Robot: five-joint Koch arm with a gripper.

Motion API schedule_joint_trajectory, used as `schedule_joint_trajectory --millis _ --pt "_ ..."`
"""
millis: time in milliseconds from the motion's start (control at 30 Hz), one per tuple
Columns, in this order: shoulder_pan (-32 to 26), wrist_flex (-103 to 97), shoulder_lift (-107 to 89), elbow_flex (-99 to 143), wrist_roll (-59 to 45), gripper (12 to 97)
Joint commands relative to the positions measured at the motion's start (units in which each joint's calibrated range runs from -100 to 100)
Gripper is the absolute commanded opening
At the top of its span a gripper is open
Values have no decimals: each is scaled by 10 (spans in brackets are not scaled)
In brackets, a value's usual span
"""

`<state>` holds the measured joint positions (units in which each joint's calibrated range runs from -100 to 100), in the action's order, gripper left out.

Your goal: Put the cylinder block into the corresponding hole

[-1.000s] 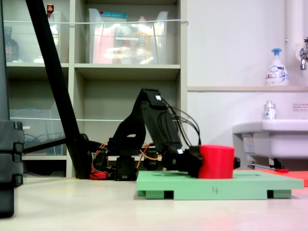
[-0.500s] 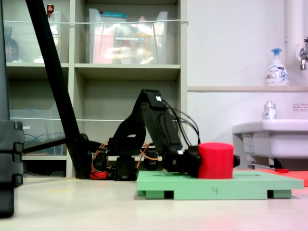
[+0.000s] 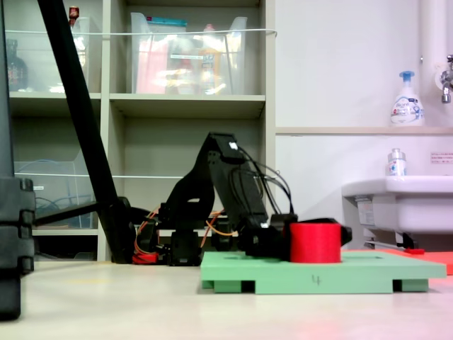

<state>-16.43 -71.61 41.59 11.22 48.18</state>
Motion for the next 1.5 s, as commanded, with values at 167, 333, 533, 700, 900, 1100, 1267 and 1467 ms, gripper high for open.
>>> schedule_joint_trajectory --millis 167,333,533,700,900,1100,1267,1467 --pt "0 -31 -5 38 7 666" --pt "-4 -80 -16 56 8 682" --pt "-10 -108 -191 163 8 681" --pt "-16 -103 -366 274 9 679" --pt "-19 -108 -540 417 8 679" --pt "-2 -104 -807 599 7 522" --pt "41 -51 -1063 737 -15 458" --pt "103 240 -1416 794 -65 456"
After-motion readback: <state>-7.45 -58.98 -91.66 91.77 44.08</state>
